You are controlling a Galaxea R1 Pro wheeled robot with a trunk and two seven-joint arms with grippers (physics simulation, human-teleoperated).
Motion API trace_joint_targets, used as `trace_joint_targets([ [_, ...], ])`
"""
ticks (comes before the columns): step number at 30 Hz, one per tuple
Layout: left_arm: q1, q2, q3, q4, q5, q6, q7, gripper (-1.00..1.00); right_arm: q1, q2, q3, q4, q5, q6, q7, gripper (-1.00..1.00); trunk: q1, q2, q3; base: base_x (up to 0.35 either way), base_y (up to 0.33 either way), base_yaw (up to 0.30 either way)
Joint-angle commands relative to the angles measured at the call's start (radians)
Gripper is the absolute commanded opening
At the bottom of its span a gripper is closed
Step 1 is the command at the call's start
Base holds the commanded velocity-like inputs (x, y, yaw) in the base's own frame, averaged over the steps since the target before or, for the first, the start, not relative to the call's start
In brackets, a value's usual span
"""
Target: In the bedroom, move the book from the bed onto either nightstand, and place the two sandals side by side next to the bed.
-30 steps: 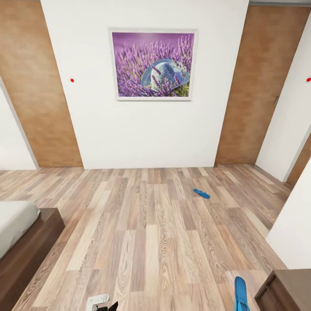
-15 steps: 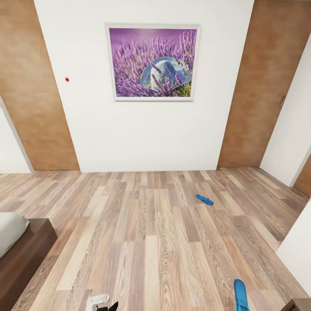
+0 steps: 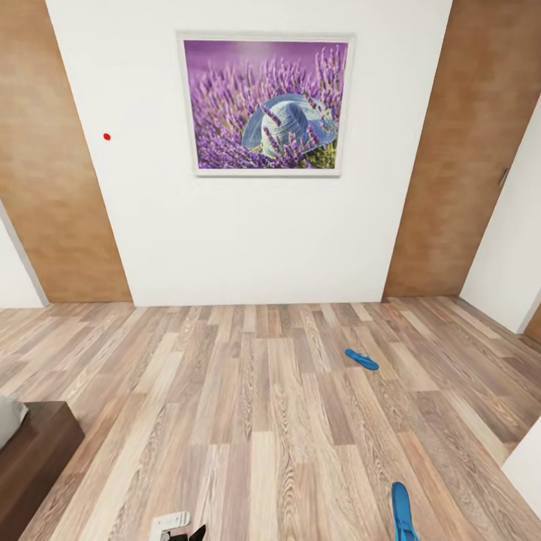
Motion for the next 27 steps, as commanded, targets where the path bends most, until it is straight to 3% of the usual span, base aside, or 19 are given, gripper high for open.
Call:
trace_joint_targets([
  [1,-0.001,0.0,0.003,0.001,0.005,-0.001,-0.006,1.0,-0.001,0.0,-0.006,0.0,0.0,0.003,0.005,-1.0,0.0,0.0,-0.001,0.322,0.0,0.0],
  [11,-0.001,0.0,0.003,0.001,0.005,-0.001,-0.006,1.0,-0.001,0.0,-0.006,0.0,-0.002,0.003,0.005,-1.0,0.0,0.0,-0.001,0.322,0.0,-0.05],
  [27,-0.001,0.0,0.003,0.001,0.005,-0.001,-0.006,1.0,-0.001,-0.001,-0.006,0.0,-0.002,0.003,0.005,-1.0,0.0,0.0,-0.001,0.317,0.0,-0.169],
])
